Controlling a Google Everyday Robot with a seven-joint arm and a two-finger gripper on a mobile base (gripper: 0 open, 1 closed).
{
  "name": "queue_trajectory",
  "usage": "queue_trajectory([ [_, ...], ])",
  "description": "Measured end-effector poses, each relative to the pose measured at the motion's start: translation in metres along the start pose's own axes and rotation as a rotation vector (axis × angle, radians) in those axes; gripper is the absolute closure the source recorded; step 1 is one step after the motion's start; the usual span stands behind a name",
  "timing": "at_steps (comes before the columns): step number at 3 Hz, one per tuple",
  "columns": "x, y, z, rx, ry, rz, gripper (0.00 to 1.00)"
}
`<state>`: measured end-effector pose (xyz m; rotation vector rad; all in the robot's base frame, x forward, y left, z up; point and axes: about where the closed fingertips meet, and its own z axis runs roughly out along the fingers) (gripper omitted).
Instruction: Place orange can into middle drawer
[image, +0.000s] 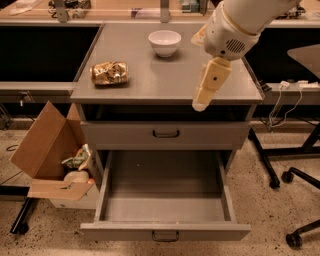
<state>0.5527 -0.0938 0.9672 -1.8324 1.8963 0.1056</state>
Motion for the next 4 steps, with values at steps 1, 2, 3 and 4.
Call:
queue_trajectory([
  [1, -0.009, -0.007, 0.018, -0.015, -0.039, -0.015, 0.00],
  [2, -0.034, -0.035, 0.053, -0.005, -0.075, -0.037, 0.00],
  [3, -0.075, -0.073, 0.100, 0.011, -0.168, -0.081, 0.00],
  [4, -0.078, -0.078, 0.106, 0.010, -0.181, -0.085, 0.00],
])
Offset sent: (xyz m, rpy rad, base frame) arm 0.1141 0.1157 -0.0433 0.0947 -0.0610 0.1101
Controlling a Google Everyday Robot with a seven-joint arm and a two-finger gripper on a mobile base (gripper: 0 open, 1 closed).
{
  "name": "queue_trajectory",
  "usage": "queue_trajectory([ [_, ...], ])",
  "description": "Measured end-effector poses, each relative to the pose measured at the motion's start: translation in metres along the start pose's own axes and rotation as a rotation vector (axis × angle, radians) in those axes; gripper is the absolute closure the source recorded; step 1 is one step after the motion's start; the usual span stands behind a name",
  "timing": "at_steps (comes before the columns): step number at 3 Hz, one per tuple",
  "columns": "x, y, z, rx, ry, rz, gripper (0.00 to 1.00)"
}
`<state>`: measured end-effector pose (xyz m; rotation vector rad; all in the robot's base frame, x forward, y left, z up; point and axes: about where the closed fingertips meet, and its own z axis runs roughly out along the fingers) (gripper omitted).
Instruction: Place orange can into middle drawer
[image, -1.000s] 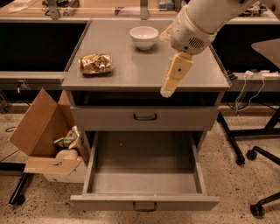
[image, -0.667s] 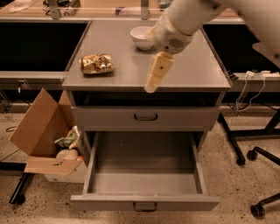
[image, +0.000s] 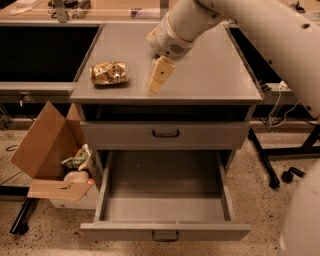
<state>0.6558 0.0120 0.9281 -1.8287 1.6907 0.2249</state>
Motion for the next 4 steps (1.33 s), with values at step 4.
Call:
queue_trajectory([
  [4, -0.024, -0.071, 0.117, -0.069, -0.266, 0.080, 0.00],
])
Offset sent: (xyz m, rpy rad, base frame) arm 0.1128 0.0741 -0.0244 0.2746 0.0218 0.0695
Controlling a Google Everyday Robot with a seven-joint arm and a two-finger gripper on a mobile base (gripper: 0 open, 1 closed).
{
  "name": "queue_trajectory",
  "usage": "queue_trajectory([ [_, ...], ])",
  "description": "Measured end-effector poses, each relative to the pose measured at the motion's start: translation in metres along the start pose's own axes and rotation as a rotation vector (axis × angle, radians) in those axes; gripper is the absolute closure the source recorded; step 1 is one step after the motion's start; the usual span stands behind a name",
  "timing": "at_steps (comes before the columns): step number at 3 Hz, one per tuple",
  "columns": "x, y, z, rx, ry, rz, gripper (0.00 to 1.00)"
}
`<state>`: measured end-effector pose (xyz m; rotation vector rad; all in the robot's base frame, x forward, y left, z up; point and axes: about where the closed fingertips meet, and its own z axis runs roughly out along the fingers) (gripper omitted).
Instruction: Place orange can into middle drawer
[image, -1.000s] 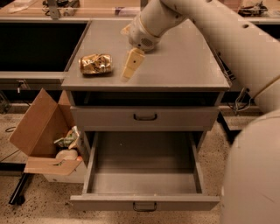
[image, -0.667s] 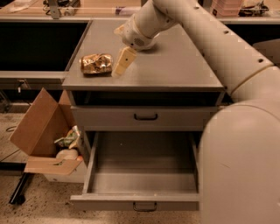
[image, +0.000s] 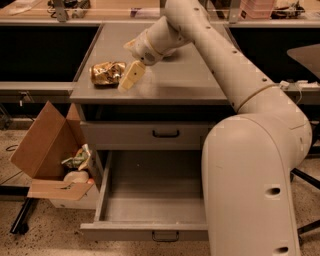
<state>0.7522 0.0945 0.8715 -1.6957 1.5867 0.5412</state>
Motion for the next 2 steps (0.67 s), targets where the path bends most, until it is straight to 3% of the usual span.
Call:
queue_trajectory([
  [2, 0.0166, -0.0103, 0.0257, -0.026, -0.044, 0.053, 0.48],
])
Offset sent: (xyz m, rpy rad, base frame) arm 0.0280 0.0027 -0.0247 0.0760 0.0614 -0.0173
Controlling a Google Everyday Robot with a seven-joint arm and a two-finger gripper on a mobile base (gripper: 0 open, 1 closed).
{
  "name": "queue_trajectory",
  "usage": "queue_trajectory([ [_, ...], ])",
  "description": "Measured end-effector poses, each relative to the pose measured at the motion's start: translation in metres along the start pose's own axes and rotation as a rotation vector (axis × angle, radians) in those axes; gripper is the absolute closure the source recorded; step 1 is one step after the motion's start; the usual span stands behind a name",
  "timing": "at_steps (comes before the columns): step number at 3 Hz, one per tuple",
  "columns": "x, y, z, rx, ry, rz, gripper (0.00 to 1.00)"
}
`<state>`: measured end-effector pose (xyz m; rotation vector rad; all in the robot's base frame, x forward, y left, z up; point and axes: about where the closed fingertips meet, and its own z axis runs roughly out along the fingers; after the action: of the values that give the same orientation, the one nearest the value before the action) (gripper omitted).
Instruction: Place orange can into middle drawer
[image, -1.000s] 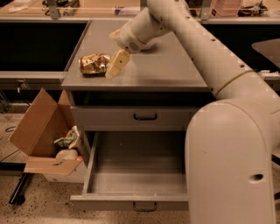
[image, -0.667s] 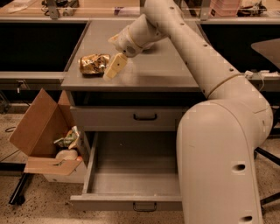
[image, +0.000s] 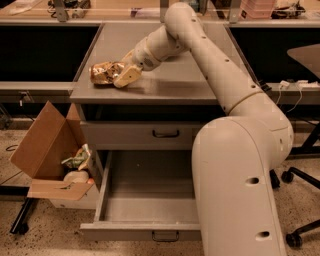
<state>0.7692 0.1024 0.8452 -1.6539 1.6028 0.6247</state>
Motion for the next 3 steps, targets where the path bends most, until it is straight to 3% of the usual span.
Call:
queue_trajectory([
  [1, -0.009, 0.006, -0.012, -0.003, -0.034, -0.039, 0.79],
  [2, -0.008, 0.028, -0.034, -0.018, -0.043, -0.113, 0.99],
  [3, 0.004, 0.065, -0.060, -0.041, -0.028, -0.155, 1.00],
])
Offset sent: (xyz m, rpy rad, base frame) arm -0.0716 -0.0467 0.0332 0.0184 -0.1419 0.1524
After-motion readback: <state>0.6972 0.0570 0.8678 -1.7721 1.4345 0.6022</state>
